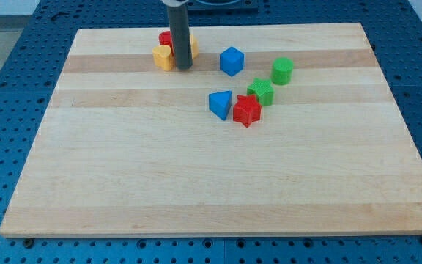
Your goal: Push the red star below the blue triangle
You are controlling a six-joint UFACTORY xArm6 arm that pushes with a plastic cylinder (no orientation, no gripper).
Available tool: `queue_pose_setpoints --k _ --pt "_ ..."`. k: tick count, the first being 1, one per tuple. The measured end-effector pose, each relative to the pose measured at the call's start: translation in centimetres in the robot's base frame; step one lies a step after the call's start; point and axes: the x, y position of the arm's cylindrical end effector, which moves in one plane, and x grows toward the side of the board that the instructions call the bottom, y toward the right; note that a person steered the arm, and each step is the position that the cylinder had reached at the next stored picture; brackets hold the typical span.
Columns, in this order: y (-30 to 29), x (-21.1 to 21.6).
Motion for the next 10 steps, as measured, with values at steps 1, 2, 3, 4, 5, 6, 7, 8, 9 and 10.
queue_pose_setpoints --k 1,2,3,4,5,6,7,8,9,10 --pt "-1.0 5.1" --pt "-0.7 11.2" --pt "3.5 15.8" --pt "12.9 16.2" --pt "19.8 13.9" --pt "20.6 9.6" --pt "15.1 8.7" --pt "10.2 8.7" --pt "8.5 8.8" --pt "8.9 11.2"
